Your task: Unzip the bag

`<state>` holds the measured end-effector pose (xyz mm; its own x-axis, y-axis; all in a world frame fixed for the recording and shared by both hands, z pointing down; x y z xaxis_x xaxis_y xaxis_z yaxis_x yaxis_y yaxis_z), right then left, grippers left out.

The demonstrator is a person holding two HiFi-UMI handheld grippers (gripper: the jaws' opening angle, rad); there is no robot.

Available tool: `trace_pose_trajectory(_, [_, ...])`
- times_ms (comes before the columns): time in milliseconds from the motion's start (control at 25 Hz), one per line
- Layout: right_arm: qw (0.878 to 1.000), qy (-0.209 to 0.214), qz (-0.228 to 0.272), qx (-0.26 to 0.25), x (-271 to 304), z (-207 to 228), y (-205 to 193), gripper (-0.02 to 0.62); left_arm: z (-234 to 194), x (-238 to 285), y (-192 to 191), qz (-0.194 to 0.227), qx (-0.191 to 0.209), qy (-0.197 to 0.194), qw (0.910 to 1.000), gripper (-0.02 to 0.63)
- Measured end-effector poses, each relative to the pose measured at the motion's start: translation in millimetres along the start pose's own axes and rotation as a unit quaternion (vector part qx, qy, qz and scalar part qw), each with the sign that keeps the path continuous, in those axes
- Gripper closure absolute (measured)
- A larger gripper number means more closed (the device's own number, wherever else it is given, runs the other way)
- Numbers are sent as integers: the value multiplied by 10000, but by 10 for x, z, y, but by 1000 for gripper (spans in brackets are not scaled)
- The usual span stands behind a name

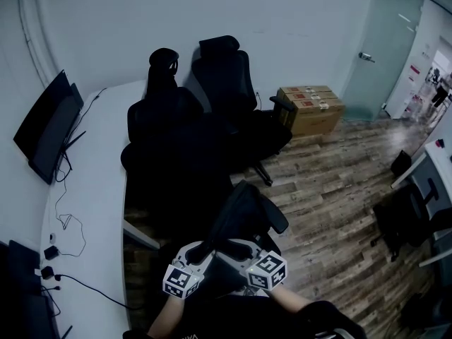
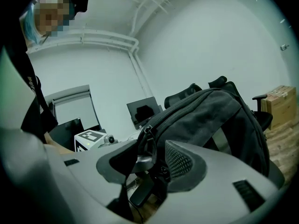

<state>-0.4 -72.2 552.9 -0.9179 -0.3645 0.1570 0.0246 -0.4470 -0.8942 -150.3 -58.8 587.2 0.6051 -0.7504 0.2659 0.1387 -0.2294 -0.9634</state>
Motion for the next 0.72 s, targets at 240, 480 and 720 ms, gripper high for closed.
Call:
trace_pose_trajectory(240, [9993, 29, 71, 366, -165, -6, -168, 408, 262, 28, -66, -69, 398, -184, 9990, 460])
trace_pose_trajectory(480, [9980, 12, 166, 613, -358, 37, -245, 454, 445, 63, -59, -144, 580, -309, 9977, 460])
trace_pose_trajectory(720, [9982, -19, 125, 581, -401, 12, -292, 464, 579, 66, -67, -303, 848, -277, 9956, 460])
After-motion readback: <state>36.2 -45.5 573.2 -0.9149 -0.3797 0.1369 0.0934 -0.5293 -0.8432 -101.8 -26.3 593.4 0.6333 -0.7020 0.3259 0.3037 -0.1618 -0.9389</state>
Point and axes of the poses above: the fingertips, and each gripper's own axes: x forward along the fingers, z to its right, y out of its top, the point moved 8 cm from there along -x, backward along the fingers, and after that the axes turned 6 degrees about y, right-handed, at the moved point
